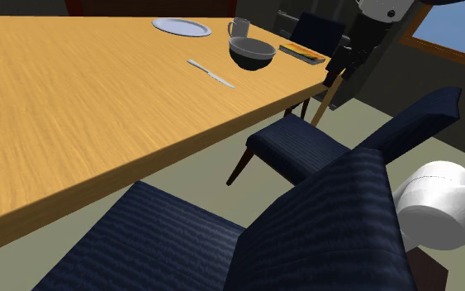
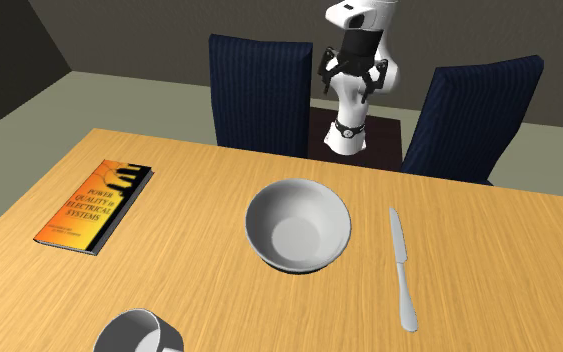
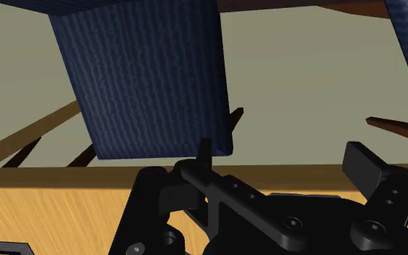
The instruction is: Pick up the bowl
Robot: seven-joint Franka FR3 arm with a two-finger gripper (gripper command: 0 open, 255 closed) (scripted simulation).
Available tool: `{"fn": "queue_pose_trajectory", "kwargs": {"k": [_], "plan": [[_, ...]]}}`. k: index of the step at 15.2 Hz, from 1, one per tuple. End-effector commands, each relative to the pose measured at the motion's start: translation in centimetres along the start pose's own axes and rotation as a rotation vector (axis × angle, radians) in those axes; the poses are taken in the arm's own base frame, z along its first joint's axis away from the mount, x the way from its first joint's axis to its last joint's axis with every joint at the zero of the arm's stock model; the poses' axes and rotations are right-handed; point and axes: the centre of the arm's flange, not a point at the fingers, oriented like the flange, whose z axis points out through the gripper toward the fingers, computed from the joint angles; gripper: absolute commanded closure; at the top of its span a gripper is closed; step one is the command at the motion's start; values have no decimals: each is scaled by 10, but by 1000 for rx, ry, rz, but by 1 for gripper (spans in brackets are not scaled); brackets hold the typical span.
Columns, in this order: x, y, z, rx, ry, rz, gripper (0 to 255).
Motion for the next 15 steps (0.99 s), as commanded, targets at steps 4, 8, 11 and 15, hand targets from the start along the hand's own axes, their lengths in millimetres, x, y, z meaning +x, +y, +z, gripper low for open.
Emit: {"fn": "queue_pose_trajectory", "kwargs": {"k": [4,8,11,15], "plan": [[38,-12,4,-21,0,11,0],[90,-28,10,-50,0,26,0],[128,-39,15,-71,1,37,0],[180,-53,22,-100,1,52,0]]}}
